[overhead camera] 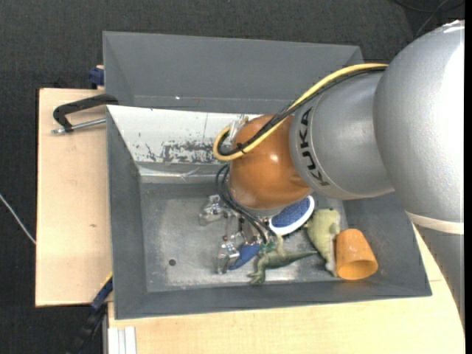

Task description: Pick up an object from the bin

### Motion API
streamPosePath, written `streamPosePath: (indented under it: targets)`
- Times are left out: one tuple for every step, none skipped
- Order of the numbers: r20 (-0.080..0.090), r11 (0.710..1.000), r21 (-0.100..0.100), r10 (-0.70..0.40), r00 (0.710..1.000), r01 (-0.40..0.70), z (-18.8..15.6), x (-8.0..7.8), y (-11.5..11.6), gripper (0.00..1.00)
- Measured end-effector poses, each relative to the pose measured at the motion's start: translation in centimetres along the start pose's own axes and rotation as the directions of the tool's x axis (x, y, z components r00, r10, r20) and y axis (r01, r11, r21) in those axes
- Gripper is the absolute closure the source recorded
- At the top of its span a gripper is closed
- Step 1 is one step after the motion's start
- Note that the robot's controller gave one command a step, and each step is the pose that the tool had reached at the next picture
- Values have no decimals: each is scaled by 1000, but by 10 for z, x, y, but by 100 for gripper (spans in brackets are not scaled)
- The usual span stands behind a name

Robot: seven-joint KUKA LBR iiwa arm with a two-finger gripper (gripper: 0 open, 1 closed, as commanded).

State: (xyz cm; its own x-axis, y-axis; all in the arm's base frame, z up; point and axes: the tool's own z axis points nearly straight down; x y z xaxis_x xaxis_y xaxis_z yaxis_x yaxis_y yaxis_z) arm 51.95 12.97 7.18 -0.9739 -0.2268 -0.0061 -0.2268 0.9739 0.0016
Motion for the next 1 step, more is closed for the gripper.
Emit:
streamPosePath:
  targets:
    - [0, 997, 1, -83, 997, 83, -1, 39, -107, 0]
